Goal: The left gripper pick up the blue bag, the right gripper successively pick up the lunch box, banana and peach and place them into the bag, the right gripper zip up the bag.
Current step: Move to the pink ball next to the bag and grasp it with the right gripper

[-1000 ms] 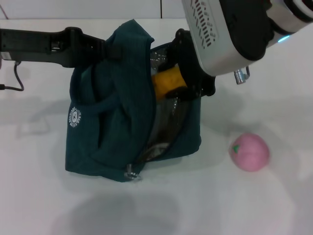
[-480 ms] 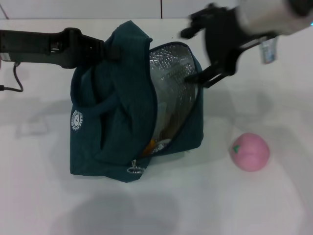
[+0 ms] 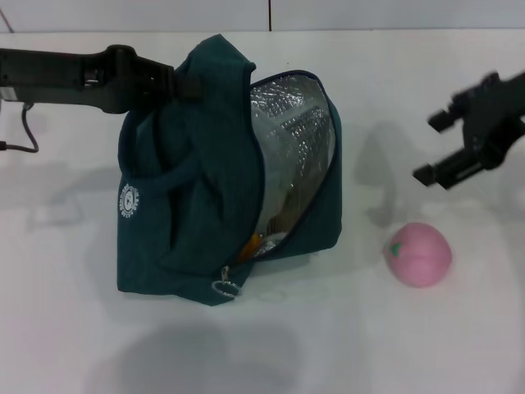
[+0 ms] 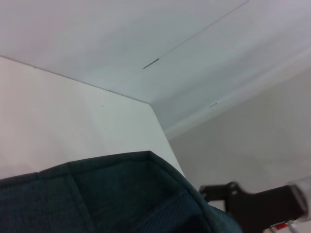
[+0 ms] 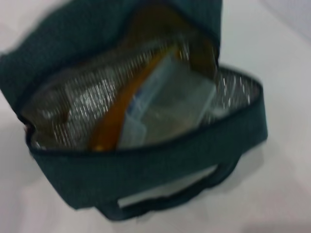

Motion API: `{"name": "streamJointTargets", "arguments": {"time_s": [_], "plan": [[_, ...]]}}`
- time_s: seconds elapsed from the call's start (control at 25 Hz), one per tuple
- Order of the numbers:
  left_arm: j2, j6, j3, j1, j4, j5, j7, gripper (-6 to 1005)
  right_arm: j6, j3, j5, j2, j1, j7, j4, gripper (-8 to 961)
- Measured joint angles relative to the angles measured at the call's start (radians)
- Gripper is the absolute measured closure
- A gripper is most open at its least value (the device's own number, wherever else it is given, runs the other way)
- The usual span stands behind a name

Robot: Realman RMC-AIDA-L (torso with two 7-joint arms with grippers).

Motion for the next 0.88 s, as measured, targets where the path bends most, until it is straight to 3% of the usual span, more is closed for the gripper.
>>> {"name": "streamJointTargets", "arguments": {"time_s": [0.48, 0.88], "plan": [[-0.002, -0.004, 0.0, -0.006, 0.0, 0.001, -0.005, 960, 0.098, -0.141, -0.043, 0.004, 0.05, 0.006, 0.296, 135], [-0.002, -0.007, 0.004, -0.006, 0.0, 0.001, -0.006, 960, 0.144, -0.192, -0.047, 0.004, 0.061, 0.002, 0.384, 137]]}}
